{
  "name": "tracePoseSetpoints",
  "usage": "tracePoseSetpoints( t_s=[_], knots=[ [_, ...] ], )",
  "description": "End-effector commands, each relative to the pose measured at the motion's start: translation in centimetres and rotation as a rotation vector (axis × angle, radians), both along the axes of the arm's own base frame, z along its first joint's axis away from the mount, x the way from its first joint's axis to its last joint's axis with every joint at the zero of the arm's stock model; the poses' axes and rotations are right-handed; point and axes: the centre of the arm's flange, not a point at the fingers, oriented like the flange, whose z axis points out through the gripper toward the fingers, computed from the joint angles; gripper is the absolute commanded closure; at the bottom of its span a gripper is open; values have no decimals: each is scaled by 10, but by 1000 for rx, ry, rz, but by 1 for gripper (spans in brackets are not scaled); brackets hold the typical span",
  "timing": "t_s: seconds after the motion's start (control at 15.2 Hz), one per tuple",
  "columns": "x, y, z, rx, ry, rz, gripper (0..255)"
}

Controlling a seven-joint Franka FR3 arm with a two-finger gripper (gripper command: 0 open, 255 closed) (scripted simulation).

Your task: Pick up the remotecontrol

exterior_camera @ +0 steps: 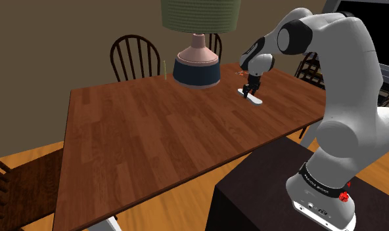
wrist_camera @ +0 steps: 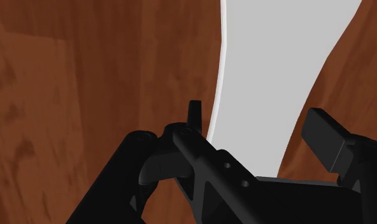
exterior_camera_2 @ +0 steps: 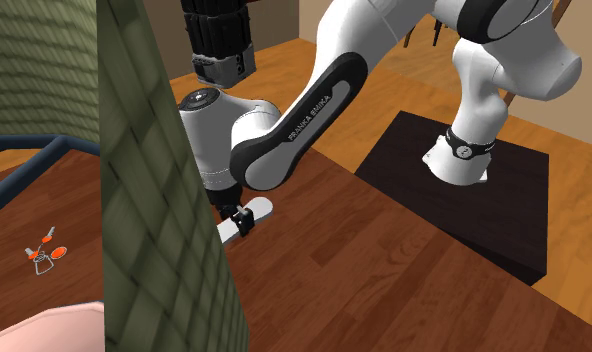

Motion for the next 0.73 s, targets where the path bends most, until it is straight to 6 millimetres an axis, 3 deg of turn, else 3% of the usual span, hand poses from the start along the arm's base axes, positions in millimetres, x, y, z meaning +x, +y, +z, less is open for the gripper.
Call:
tracePoseSetpoints(
  t_s=[0.0,0.66],
  knots=[
    [0,0,-1,1,1,1,255],
    [1,1,47,1,1,1,255]
  ],
)
